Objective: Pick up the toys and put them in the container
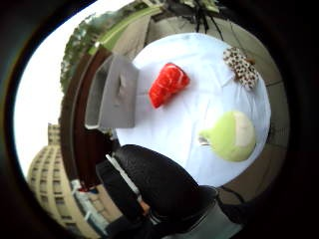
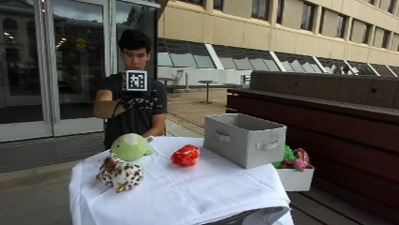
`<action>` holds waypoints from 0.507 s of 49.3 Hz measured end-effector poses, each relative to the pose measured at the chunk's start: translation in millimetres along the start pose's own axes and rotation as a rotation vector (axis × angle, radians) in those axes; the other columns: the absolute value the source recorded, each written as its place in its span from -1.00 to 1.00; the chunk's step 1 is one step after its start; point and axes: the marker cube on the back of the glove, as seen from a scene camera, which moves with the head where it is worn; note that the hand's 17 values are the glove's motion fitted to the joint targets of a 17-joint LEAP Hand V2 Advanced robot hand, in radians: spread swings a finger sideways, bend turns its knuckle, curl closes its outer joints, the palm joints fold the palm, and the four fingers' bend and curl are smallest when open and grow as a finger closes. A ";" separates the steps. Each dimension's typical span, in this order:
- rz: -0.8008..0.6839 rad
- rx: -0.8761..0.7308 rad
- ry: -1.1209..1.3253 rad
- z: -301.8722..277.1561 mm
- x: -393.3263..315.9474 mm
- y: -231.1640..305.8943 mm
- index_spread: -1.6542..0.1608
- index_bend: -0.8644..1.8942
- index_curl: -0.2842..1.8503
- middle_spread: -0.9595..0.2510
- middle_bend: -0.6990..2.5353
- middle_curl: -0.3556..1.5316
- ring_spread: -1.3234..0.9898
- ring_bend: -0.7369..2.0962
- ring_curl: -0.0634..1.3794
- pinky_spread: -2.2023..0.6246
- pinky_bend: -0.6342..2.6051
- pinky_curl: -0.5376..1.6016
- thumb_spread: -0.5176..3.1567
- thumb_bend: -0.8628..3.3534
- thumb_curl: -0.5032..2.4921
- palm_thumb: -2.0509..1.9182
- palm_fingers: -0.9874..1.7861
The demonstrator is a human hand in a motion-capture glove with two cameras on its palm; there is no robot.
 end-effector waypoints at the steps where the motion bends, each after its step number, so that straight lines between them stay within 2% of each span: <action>1: -0.012 -0.012 -0.001 5.7 3.9 -0.1 0.60 -0.26 -0.47 0.44 -0.46 -0.31 -0.11 -0.35 -0.64 0.48 -0.29 -0.20 -0.19 -0.65 -0.64 -0.06 -0.35; 21: 0.052 -0.113 -0.025 112.8 31.9 9.7 0.59 -0.26 -0.45 0.44 -0.46 -0.29 -0.12 -0.35 -0.60 0.49 -0.29 -0.18 -0.24 -0.65 -0.61 -0.05 -0.35; 23: 0.090 -0.090 -0.031 121.9 32.0 9.3 0.59 -0.26 -0.45 0.43 -0.45 -0.28 -0.12 -0.36 -0.60 0.50 -0.29 -0.18 -0.24 -0.65 -0.61 -0.05 -0.34; 25: 0.164 0.008 -0.036 134.2 31.8 1.9 0.59 -0.26 -0.45 0.42 -0.45 -0.28 -0.12 -0.35 -0.60 0.50 -0.29 -0.18 -0.23 -0.64 -0.61 -0.04 -0.33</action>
